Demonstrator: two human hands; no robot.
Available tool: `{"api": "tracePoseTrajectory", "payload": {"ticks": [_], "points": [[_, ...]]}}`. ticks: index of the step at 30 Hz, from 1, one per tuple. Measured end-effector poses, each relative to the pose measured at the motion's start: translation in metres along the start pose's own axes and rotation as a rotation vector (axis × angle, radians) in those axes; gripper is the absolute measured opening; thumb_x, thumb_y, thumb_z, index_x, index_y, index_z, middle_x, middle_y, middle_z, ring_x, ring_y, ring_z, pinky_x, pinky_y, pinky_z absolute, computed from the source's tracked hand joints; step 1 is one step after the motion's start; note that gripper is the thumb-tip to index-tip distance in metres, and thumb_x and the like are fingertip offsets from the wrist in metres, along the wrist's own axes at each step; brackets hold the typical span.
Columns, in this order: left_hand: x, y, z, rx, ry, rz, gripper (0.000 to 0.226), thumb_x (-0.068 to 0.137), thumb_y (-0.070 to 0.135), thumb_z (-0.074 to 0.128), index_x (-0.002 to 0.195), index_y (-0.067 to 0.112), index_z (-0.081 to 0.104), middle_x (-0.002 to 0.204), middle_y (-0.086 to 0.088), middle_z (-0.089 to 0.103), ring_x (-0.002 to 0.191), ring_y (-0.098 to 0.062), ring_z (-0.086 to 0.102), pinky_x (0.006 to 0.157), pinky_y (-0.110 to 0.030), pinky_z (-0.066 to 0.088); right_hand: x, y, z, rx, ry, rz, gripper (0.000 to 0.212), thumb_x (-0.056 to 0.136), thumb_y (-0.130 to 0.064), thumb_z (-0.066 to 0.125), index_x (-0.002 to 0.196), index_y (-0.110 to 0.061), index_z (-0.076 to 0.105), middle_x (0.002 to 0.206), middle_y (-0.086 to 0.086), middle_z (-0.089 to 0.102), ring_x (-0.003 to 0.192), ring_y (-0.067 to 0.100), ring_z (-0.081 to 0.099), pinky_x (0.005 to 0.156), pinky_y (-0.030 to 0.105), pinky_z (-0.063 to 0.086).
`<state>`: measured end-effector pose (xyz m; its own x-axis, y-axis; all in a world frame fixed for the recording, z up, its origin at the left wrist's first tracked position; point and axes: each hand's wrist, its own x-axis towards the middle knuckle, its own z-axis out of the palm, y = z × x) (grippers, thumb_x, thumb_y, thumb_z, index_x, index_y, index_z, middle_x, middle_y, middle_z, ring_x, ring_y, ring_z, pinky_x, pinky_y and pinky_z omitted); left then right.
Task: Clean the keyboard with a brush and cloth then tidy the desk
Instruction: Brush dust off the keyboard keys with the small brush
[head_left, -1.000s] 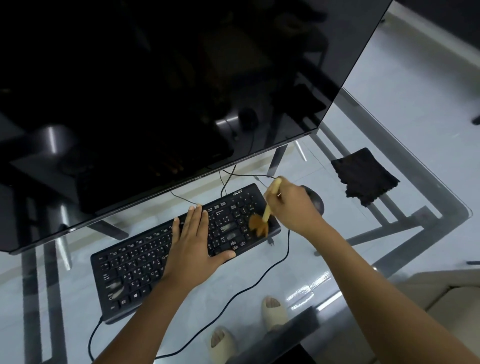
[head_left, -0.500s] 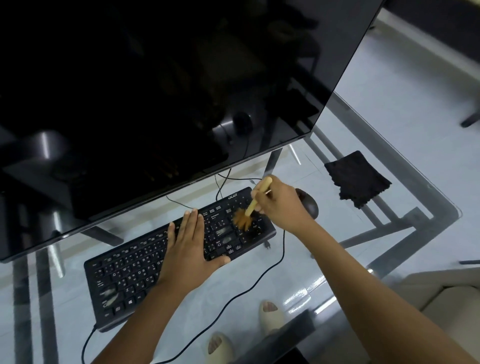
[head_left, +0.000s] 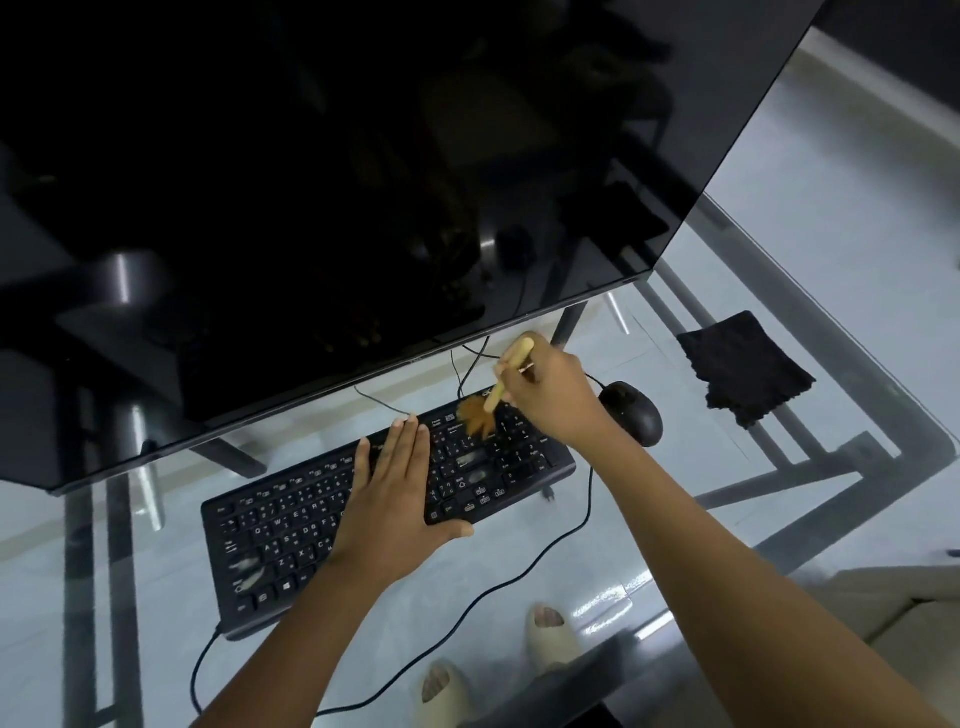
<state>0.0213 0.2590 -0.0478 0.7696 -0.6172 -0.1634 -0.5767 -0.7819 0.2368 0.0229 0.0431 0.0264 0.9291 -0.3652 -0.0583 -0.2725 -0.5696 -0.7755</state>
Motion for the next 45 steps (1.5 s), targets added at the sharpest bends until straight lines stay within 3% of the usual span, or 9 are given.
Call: {"api": "tracePoseTrajectory", "payload": {"ticks": [11, 15, 19, 23, 27, 31, 35, 39, 45], "points": [[-0.025, -0.013, 0.003, 0.000, 0.065, -0.035, 0.109, 0.076, 0.082, 0.029, 0.152, 0.010, 0.001, 0.161, -0.005, -0.003, 0.146, -0.016, -0.013, 0.115, -0.046, -0.015, -0.016, -0.022, 0.035, 0.055, 0.044, -0.126, 0.005, 0.096, -0.014, 0.053, 0.094, -0.011, 0.056, 0.082, -0.001, 0.067, 0.069, 0.004, 0.065, 0.063, 0.018, 0.050], [-0.035, -0.016, 0.005, -0.001, 0.085, -0.043, 0.103, 0.079, 0.077, 0.036, 0.152, 0.009, 0.007, 0.161, -0.006, 0.005, 0.147, -0.016, -0.007, 0.116, -0.046, -0.014, -0.033, -0.034, 0.048, 0.008, -0.284, -0.109, 0.007, 0.096, -0.016, 0.055, 0.092, -0.012, 0.059, 0.069, -0.003, 0.067, 0.062, 0.008, 0.066, 0.053, 0.023, 0.054], [-0.045, -0.021, 0.009, 0.005, 0.099, -0.084, 0.103, 0.080, 0.076, 0.036, 0.152, 0.009, 0.008, 0.160, -0.007, 0.007, 0.147, -0.017, -0.003, 0.115, -0.048, -0.010, -0.038, -0.036, 0.046, 0.034, 0.011, -0.229, 0.005, 0.096, -0.017, 0.056, 0.092, -0.014, 0.058, 0.074, -0.012, 0.063, 0.065, 0.000, 0.061, 0.056, 0.008, 0.043], [-0.053, -0.027, 0.013, 0.019, 0.104, -0.101, 0.101, 0.080, 0.076, 0.035, 0.151, 0.008, 0.012, 0.160, -0.008, 0.011, 0.148, -0.019, -0.001, 0.115, -0.049, -0.006, -0.047, -0.044, 0.052, -0.068, -0.353, -0.216, 0.005, 0.095, -0.016, 0.057, 0.090, -0.015, 0.059, 0.063, -0.005, 0.064, 0.053, 0.008, 0.063, 0.049, 0.021, 0.049], [-0.060, -0.031, 0.011, -0.003, 0.160, -0.152, 0.102, 0.080, 0.077, 0.032, 0.152, 0.008, 0.009, 0.160, -0.007, 0.008, 0.148, -0.018, -0.002, 0.116, -0.048, -0.006, -0.043, -0.046, 0.050, -0.080, -0.069, -0.307, 0.007, 0.095, -0.013, 0.056, 0.089, -0.016, 0.057, 0.073, -0.011, 0.061, 0.060, 0.000, 0.059, 0.055, 0.011, 0.042], [-0.072, -0.043, 0.012, -0.089, 0.202, -0.249, 0.104, 0.078, 0.079, 0.029, 0.152, 0.009, 0.006, 0.161, -0.004, 0.001, 0.148, -0.016, -0.007, 0.118, -0.046, -0.008, -0.048, -0.048, 0.061, -0.086, -0.397, -0.243, 0.007, 0.094, -0.017, 0.057, 0.087, -0.017, 0.059, 0.064, -0.003, 0.065, 0.057, 0.010, 0.065, 0.050, 0.028, 0.050], [-0.083, -0.046, 0.015, -0.099, 0.201, -0.265, 0.104, 0.079, 0.079, 0.030, 0.152, 0.008, 0.009, 0.161, -0.005, 0.008, 0.148, -0.017, -0.003, 0.119, -0.048, -0.003, -0.046, -0.049, 0.067, -0.048, -0.066, -0.321, 0.007, 0.096, -0.017, 0.057, 0.092, -0.011, 0.059, 0.066, -0.018, 0.058, 0.065, -0.005, 0.059, 0.055, 0.005, 0.039], [-0.093, -0.050, 0.023, -0.070, 0.192, -0.269, 0.096, 0.084, 0.074, 0.026, 0.150, 0.005, 0.017, 0.160, -0.010, 0.014, 0.148, -0.021, 0.006, 0.119, -0.052, 0.008, -0.046, -0.059, 0.081, -0.025, -0.278, -0.273, 0.008, 0.096, -0.017, 0.056, 0.092, -0.010, 0.058, 0.065, -0.011, 0.066, 0.062, 0.013, 0.066, 0.057, 0.027, 0.054], [-0.099, -0.050, 0.026, -0.002, 0.200, -0.251, 0.079, 0.091, 0.059, 0.032, 0.147, 0.004, 0.030, 0.156, -0.012, 0.027, 0.146, -0.024, 0.018, 0.115, -0.052, 0.010, -0.038, -0.071, 0.091, 0.080, -0.187, -0.264, 0.006, 0.095, -0.015, 0.057, 0.092, -0.010, 0.059, 0.070, -0.005, 0.065, 0.065, 0.006, 0.067, 0.060, 0.021, 0.055]]}}
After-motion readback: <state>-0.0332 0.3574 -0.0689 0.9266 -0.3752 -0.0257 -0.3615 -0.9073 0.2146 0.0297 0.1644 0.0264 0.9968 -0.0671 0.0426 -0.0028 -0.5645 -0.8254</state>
